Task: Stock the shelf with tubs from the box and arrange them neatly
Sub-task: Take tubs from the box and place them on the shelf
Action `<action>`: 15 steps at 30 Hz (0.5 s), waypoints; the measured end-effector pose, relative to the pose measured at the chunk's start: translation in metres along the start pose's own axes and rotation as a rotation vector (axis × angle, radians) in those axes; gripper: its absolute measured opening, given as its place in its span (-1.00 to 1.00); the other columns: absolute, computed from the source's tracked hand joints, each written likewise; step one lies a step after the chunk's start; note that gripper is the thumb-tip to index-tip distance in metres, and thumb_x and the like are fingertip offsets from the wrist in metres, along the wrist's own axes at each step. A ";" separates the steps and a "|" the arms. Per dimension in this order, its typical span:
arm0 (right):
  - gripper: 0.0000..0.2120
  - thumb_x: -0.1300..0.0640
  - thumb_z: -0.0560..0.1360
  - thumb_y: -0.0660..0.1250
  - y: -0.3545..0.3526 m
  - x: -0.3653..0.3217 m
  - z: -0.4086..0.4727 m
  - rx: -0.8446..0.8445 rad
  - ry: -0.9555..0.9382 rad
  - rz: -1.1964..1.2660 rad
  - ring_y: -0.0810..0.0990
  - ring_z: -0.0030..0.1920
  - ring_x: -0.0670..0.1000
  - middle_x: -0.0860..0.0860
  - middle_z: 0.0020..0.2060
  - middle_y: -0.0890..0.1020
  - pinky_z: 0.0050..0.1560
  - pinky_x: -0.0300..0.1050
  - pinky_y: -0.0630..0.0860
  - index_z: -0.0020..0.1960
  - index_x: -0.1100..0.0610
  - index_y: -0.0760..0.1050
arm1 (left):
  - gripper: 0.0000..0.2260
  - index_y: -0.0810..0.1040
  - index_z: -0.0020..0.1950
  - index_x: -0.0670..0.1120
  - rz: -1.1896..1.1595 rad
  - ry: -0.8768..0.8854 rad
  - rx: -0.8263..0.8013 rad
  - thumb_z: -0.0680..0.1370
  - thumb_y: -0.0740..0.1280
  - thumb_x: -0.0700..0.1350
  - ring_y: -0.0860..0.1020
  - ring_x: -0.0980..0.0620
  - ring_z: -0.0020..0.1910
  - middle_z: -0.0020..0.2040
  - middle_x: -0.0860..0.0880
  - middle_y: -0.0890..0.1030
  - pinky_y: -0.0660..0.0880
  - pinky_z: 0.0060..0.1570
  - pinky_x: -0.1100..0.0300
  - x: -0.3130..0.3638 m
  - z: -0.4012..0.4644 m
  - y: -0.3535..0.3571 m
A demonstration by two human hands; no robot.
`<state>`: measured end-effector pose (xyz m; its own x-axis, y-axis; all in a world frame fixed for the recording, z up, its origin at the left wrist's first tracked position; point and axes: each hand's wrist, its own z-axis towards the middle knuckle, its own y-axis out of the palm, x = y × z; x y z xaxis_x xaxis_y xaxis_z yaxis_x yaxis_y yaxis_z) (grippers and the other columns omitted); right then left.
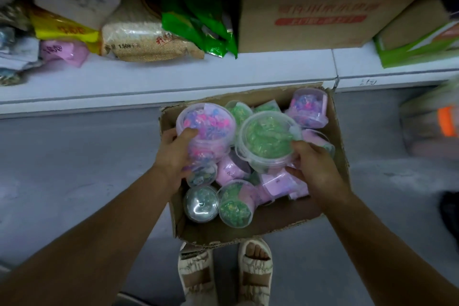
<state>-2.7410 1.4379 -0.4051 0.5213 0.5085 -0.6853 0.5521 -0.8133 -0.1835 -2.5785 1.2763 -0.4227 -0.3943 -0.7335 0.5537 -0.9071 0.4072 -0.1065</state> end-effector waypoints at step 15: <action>-0.71 0.14 0.46 0.34 -0.034 -0.263 -0.249 -0.039 -0.401 0.107 0.49 -0.27 0.05 0.06 -0.42 0.48 -0.16 -0.04 0.44 -0.39 0.12 0.36 | -0.84 0.40 0.10 0.01 -0.304 0.386 -0.123 0.54 0.29 -0.10 0.54 -0.07 -0.14 0.02 -0.09 0.55 0.49 -0.14 0.09 0.226 -0.297 -0.066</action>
<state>-2.7349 1.4018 -0.0432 0.2862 0.2649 -0.9208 0.5366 -0.8405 -0.0750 -2.5638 1.2450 -0.0449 -0.0109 -0.5833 0.8122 -0.9392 0.2848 0.1919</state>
